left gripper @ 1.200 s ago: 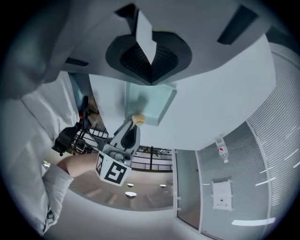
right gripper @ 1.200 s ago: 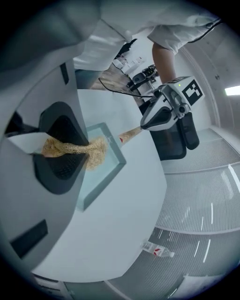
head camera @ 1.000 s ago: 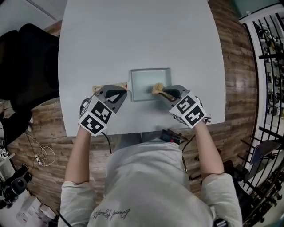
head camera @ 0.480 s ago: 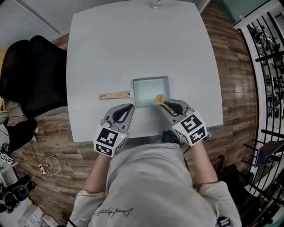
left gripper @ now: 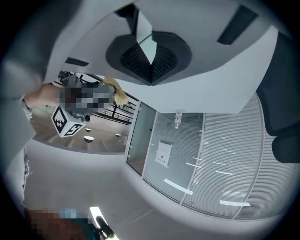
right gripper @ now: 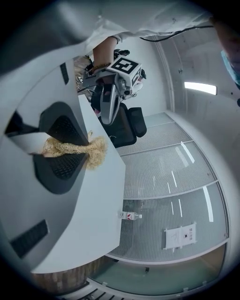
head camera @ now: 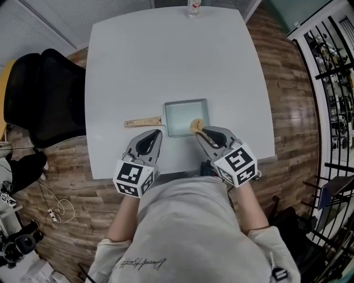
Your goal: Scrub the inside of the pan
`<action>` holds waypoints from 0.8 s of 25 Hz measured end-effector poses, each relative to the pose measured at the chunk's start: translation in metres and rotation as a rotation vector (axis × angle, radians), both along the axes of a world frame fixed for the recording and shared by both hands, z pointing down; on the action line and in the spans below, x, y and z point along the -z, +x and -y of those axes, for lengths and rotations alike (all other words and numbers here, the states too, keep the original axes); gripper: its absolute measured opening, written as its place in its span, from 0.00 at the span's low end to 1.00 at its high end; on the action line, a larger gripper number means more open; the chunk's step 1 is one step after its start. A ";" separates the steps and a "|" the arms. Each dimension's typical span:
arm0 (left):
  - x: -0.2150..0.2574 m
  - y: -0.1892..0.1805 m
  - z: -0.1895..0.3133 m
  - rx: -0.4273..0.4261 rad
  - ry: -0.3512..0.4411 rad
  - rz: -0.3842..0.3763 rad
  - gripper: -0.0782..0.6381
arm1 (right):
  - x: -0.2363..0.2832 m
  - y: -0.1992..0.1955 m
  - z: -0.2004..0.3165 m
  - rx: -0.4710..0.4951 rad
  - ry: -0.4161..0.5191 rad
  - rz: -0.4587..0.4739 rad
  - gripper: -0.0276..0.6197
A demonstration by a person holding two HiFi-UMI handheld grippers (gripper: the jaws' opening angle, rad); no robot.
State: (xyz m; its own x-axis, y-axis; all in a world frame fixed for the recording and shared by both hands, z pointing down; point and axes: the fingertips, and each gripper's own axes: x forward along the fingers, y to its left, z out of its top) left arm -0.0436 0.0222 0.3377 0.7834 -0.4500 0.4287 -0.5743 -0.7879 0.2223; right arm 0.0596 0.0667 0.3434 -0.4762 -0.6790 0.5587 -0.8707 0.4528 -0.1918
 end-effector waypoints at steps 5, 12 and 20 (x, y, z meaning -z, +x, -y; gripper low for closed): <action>0.006 0.003 0.007 0.014 0.024 -0.006 0.12 | 0.001 0.000 0.001 -0.006 0.007 0.010 0.14; 0.009 0.007 0.011 0.012 0.036 -0.008 0.12 | -0.005 0.001 0.005 -0.001 0.005 0.003 0.14; 0.012 0.008 0.011 0.001 0.041 -0.006 0.12 | -0.004 -0.001 0.007 0.004 0.008 0.011 0.14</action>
State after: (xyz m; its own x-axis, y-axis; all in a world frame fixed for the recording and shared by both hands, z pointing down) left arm -0.0353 0.0115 0.3252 0.7851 -0.4680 0.4057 -0.5742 -0.7955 0.1934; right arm 0.0585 0.0595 0.3473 -0.4852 -0.6814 0.5480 -0.8667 0.4577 -0.1983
